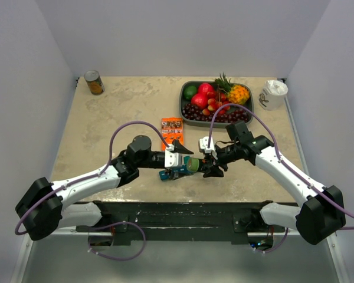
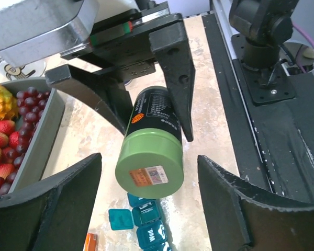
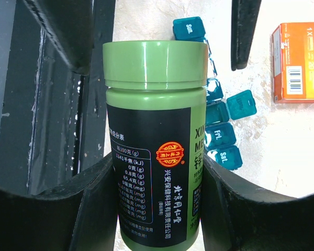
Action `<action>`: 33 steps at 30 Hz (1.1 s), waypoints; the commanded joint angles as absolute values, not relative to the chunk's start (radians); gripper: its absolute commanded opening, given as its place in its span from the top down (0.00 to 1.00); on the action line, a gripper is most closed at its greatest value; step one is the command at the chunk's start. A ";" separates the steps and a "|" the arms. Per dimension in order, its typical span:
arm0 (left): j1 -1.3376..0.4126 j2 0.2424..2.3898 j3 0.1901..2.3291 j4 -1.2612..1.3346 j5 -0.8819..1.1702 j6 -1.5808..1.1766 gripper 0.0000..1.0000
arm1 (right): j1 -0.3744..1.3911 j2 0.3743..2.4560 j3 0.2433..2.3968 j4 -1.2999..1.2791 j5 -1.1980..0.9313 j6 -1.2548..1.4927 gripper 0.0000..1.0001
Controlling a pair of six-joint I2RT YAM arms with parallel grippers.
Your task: Sort the pills into containers
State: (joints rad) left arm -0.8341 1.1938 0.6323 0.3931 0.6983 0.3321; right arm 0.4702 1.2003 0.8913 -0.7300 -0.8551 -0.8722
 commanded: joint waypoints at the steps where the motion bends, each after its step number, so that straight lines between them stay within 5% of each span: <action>1: -0.842 1.201 0.661 0.411 0.655 0.357 0.26 | 0.468 1.180 0.894 -0.723 -0.899 -0.884 1.00; 5: -0.842 1.215 0.675 0.385 0.652 0.356 0.46 | 0.469 1.178 0.896 -0.723 -0.899 -0.884 1.00; 7: -0.844 1.223 0.683 0.370 0.655 0.350 0.48 | 0.468 1.180 0.894 -0.721 -0.899 -0.884 1.00; 10: -0.844 1.223 0.683 0.367 0.666 0.319 0.69 | 0.469 1.180 0.894 -0.721 -0.897 -0.885 1.00; 11: -0.844 1.224 0.684 0.371 0.667 0.299 0.84 | 0.469 1.180 0.894 -0.721 -0.897 -0.884 1.00; 14: -0.842 1.227 0.689 0.397 0.676 0.165 1.00 | 0.469 1.177 0.894 -0.721 -0.896 -0.885 1.00; 23: -0.785 1.312 0.790 0.218 0.580 -0.914 1.00 | 0.468 1.180 0.893 -0.718 -0.893 -0.882 1.00; 28: -0.802 1.261 0.753 0.319 0.560 -1.155 1.00 | 0.468 1.189 0.899 -0.719 -0.894 -0.882 1.00; 30: -0.802 1.262 0.799 0.233 0.537 -1.132 0.87 | 0.469 1.184 0.896 -0.718 -0.893 -0.881 1.00; 31: -0.802 1.262 0.807 0.223 0.532 -1.121 0.69 | 0.468 1.183 0.894 -0.718 -0.891 -0.882 1.00; 33: -0.798 1.264 0.819 0.210 0.546 -1.092 0.50 | 0.466 1.180 0.893 -0.719 -0.888 -0.882 1.00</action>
